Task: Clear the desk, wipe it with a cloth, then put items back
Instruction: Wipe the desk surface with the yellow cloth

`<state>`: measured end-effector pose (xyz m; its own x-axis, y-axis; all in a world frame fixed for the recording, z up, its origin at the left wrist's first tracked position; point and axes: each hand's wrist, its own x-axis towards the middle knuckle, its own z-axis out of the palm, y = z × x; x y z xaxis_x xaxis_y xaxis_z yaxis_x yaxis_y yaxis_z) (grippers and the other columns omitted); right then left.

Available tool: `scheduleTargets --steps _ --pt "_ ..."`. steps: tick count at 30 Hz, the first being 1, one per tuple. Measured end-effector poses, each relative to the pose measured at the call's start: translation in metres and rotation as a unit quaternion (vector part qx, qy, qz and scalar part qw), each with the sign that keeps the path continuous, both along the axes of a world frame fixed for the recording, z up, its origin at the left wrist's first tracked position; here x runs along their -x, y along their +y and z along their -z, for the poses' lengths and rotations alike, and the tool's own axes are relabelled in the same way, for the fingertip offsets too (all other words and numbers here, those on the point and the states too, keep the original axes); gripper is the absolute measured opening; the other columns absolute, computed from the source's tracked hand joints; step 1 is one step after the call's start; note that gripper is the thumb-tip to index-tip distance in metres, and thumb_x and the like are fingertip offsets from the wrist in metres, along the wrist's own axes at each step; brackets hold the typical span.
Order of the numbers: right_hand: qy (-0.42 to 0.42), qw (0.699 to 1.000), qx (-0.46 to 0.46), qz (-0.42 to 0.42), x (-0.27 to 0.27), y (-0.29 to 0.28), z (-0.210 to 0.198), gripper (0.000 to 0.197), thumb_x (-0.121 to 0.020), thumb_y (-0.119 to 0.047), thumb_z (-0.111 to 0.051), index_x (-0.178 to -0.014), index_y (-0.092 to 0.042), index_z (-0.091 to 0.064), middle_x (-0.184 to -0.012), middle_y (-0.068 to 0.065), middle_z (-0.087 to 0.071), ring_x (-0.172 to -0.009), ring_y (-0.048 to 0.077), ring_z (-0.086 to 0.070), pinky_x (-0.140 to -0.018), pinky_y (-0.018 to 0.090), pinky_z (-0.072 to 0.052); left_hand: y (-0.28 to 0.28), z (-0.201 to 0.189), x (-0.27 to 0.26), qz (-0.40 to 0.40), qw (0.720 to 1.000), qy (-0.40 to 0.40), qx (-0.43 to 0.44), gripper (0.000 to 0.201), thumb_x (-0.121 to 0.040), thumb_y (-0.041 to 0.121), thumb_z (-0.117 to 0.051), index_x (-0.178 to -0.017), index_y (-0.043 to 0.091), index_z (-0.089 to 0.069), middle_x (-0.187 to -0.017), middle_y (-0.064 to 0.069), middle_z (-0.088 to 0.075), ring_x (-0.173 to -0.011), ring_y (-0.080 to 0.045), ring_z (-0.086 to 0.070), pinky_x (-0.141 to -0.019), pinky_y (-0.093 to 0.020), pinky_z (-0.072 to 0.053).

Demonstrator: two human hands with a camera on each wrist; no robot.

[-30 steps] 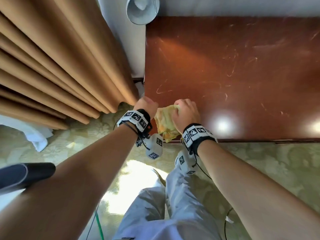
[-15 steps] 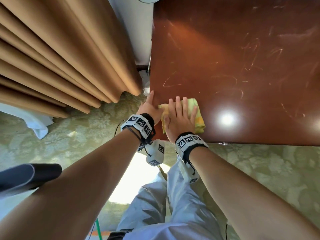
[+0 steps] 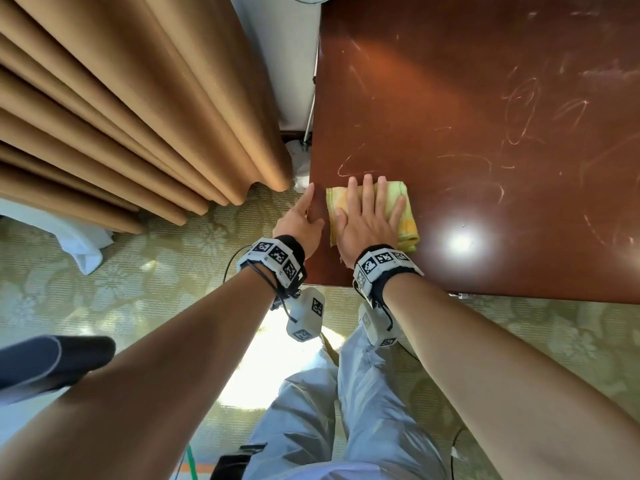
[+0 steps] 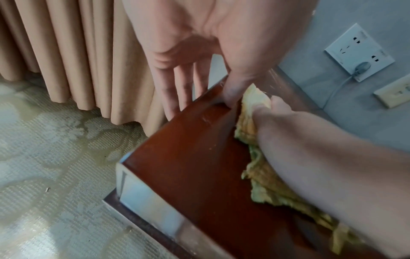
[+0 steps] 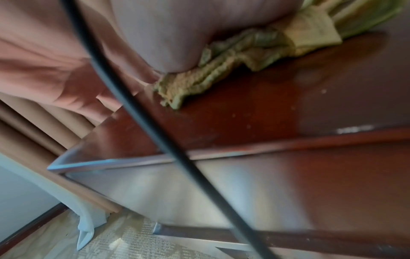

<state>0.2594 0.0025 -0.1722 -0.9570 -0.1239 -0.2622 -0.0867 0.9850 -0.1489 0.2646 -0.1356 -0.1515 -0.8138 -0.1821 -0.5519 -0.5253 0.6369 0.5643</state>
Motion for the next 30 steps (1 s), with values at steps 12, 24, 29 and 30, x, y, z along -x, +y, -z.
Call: scheduleTargets --steps 12,24,29,30 --pt "0.021 0.998 -0.019 -0.059 -0.027 -0.008 0.0 0.061 -0.104 -0.046 -0.012 -0.16 -0.022 -0.006 -0.167 0.012 -0.005 -0.153 0.036 0.0 -0.12 0.061 -0.003 -0.016 0.025 -0.005 -0.088 0.991 -0.009 -0.103 0.044 -0.092 0.049 -0.041 -0.129 0.041 -0.063 -0.113 -0.005 -0.073 -0.1 -0.029 -0.07 -0.086 -0.047 -0.059" --pt "0.017 0.999 -0.014 -0.03 0.029 -0.014 0.001 0.06 -0.104 -0.044 -0.015 -0.16 -0.028 -0.002 -0.168 0.008 -0.002 -0.154 0.032 0.006 -0.12 0.06 0.003 -0.019 0.038 0.005 -0.158 0.977 -0.03 -0.14 0.028 -0.096 0.039 -0.059 -0.122 0.036 -0.069 -0.11 0.007 -0.072 -0.099 -0.024 -0.071 -0.084 -0.046 -0.06" --pt "0.008 1.0 -0.027 -0.004 0.057 -0.016 0.0 0.06 -0.104 -0.044 -0.012 -0.159 -0.029 0.003 -0.168 0.007 0.002 -0.153 0.031 0.01 -0.12 0.059 0.005 -0.02 0.04 0.006 -0.171 0.973 -0.038 -0.15 0.031 -0.096 0.038 -0.06 -0.126 0.034 -0.067 -0.115 0.005 -0.072 -0.101 -0.024 -0.071 -0.085 -0.047 -0.059" --pt "0.007 1.0 -0.03 -0.006 0.055 -0.016 -0.002 0.06 -0.104 -0.044 -0.012 -0.159 -0.028 0.003 -0.168 0.007 0.003 -0.153 0.031 0.01 -0.12 0.059 0.005 -0.019 0.04 0.006 -0.179 0.971 -0.043 -0.155 0.032 -0.097 0.037 -0.06 -0.128 0.033 -0.066 -0.114 0.005 -0.071 -0.099 -0.025 -0.071 -0.083 -0.047 -0.061"
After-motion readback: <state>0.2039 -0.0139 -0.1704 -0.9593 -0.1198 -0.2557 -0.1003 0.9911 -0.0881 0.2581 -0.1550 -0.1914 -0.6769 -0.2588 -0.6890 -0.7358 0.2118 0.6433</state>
